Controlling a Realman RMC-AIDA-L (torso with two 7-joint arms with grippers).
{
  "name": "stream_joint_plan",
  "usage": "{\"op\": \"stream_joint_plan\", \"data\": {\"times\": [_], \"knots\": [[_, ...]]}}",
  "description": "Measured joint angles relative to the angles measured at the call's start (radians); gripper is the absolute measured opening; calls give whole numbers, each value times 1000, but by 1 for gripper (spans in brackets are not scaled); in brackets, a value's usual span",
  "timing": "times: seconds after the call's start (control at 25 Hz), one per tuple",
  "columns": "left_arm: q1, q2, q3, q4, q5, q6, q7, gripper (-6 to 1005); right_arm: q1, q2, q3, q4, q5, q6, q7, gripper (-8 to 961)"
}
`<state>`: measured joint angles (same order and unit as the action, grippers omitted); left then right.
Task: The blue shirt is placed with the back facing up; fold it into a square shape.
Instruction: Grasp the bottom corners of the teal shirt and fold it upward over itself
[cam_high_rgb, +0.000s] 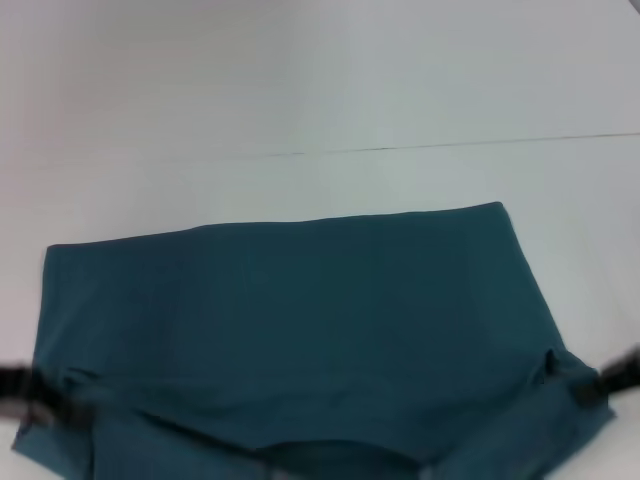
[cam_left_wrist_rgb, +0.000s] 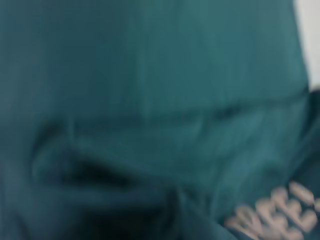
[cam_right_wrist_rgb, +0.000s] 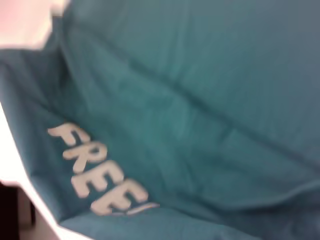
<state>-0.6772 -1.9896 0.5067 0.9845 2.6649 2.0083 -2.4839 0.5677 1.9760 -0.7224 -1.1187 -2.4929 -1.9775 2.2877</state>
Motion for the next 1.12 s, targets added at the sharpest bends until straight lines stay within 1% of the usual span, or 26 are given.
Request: {"op": "stream_joint_plan", "data": {"times": [0.08,0.16,0.4,0.44,0.48,0.52,0.6,0.84,1.04,1.12], "knots": [[-10,13,-45,-1,-28,-32,0,67,32,-16,58,34,4,16,-6,64],[-17,20,-71,4,-43,-72,-4,67,56,-22,91,43,5,45,-6,64],[-42,28,-79,15,-68,-204,-33,66,113,-23,139,49,7,149,29,64],[-45,27,-76,15,-68,-221,-36,66,117,-22,140,51,8,172,36,65],[-47,25,-73,15,-68,-245,-37,66,123,-18,140,58,9,225,49,65],[-49,24,-71,14,-68,-268,-38,66,123,-18,140,58,9,225,49,65],[-50,22,-68,7,-69,-331,-40,66,125,-17,138,79,10,290,61,65],[-57,18,-38,-61,-70,-476,-29,66,130,-14,130,167,48,430,67,65],[-58,-1,34,-77,-71,-573,-29,65,139,-9,126,217,57,528,66,65],[-58,-12,75,-76,-71,-623,-33,65,140,-8,125,231,57,561,67,65]]}}
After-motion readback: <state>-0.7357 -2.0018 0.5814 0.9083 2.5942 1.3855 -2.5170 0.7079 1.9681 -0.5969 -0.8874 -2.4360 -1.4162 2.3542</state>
